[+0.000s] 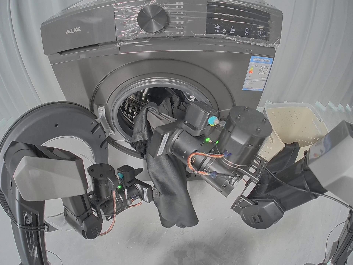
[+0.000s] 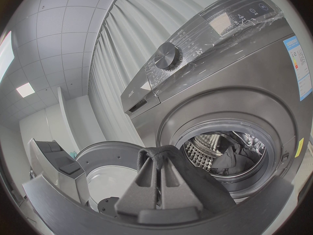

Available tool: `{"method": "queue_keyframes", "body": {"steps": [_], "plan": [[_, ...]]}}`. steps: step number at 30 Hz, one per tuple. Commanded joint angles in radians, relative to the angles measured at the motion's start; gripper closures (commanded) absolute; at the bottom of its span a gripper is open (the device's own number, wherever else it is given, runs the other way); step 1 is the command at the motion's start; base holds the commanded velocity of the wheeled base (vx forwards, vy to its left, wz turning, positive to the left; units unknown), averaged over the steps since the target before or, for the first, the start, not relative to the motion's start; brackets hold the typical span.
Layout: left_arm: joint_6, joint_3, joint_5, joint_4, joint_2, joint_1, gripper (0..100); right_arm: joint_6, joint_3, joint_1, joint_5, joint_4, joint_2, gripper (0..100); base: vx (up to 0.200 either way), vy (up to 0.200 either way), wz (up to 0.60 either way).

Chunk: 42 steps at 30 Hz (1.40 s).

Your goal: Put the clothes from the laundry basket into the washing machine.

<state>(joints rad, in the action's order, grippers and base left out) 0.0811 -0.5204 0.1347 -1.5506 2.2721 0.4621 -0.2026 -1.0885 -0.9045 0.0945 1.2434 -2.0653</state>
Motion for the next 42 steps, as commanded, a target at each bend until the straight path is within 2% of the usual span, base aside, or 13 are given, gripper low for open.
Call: {"method": "queue_keyframes", "body": {"steps": [1,26,29,32,42], "plan": [[0.000,0.000,-0.001,0.000,-0.006,0.013,0,0.000,-0.008,0.001,0.001,0.001,-0.013,100,0.000,0.000,0.00],[-0.001,0.019,-0.007,0.000,0.099,0.032,0,0.000,-0.059,0.004,0.001,-0.028,-0.001,100,0.000,0.000,0.00],[-0.011,0.025,-0.007,0.000,0.112,0.038,0,0.000,-0.059,0.002,0.001,-0.028,-0.001,100,0.000,0.000,0.00],[-0.018,0.002,-0.007,0.000,0.139,0.036,0,-0.001,-0.059,-0.002,0.001,-0.028,-0.001,100,0.000,0.000,0.00],[-0.018,-0.093,-0.010,0.000,0.204,0.001,0,-0.001,-0.050,-0.004,0.002,-0.019,-0.001,100,0.000,0.000,0.00]]}}
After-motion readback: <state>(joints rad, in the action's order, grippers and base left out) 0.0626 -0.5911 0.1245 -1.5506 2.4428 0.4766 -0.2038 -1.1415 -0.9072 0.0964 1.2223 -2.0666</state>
